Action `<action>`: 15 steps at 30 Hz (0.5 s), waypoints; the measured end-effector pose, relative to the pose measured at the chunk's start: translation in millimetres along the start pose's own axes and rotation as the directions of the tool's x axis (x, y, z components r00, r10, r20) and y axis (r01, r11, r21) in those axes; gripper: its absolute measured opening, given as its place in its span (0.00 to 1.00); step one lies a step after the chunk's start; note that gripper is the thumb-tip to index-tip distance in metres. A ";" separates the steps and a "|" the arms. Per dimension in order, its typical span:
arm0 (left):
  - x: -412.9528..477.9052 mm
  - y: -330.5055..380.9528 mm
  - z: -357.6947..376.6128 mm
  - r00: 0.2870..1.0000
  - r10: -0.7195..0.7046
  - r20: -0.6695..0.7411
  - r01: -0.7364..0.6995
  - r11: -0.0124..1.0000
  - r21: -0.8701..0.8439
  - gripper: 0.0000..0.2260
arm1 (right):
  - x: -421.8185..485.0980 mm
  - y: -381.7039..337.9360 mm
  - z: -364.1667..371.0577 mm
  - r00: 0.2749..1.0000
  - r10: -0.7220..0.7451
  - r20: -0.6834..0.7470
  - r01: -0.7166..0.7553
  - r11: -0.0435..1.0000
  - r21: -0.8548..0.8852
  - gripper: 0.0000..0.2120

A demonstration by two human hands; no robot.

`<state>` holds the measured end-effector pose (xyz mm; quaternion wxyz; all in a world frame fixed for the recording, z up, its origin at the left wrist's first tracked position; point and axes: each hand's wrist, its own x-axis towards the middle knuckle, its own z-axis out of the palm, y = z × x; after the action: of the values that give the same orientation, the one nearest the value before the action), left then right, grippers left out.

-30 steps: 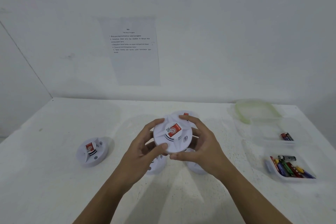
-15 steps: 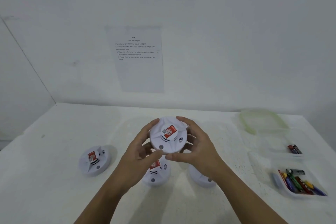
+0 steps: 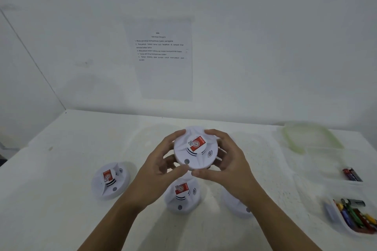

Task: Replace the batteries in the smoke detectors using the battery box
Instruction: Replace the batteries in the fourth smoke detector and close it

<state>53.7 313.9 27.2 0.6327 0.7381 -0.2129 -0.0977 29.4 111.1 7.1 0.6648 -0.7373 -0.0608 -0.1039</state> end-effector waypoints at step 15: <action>10.5 -14.0 -5.4 1.000 0.000 0.007 0.000 1.000 0.002 0.30 | 7.3 9.4 1.3 0.999 -0.040 -0.021 0.037 0.992 -0.122 0.38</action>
<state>68.0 315.6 15.8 0.6311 0.7386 -0.2152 -0.0999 38.7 111.1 -0.4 0.6171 -0.7739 -0.0607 -0.1291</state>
